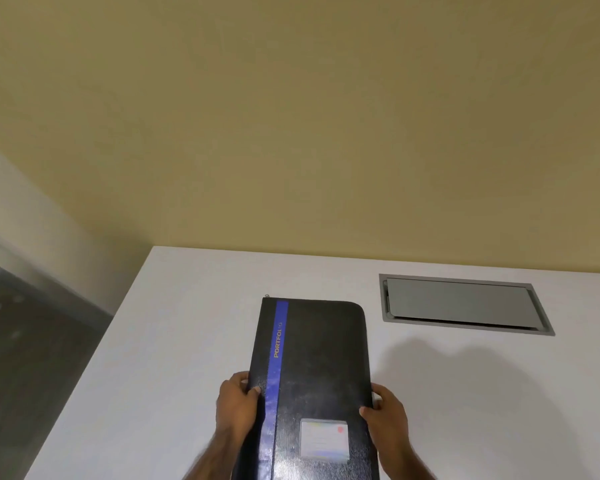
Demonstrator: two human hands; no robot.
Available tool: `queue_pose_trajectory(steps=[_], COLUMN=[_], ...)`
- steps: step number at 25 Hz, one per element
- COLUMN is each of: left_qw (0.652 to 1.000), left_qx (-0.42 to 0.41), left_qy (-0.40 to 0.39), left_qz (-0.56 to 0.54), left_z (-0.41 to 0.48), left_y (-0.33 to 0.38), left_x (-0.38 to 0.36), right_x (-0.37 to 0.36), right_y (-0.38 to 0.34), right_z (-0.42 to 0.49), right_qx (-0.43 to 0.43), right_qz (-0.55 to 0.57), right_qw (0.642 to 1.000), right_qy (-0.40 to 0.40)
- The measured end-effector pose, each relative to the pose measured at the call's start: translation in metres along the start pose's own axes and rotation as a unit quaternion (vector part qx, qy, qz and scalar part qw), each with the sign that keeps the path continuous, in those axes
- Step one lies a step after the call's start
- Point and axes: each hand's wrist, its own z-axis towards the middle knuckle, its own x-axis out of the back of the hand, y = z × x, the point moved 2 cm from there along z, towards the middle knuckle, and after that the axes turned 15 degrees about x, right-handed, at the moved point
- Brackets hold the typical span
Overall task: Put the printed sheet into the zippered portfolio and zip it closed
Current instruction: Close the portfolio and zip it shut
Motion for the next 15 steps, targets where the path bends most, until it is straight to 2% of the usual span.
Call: queue_pose_trajectory(steps=[8,15], left_qw=[0.998,0.999], left_qx=[-0.054,-0.037], left_qy=[-0.014,-0.032], left_qz=[-0.024,-0.008], left_z=[0.011,0.038], left_y=[0.079,0.12], left_x=[-0.001,-0.018], right_x=[0.025,0.036], right_y=[-0.036,-0.05], right_z=[0.051,0.103], right_qx=[0.049,0.047], right_qz=[0.027,0.018], right_qw=[0.998,0.997], right_qy=[0.036,0.059])
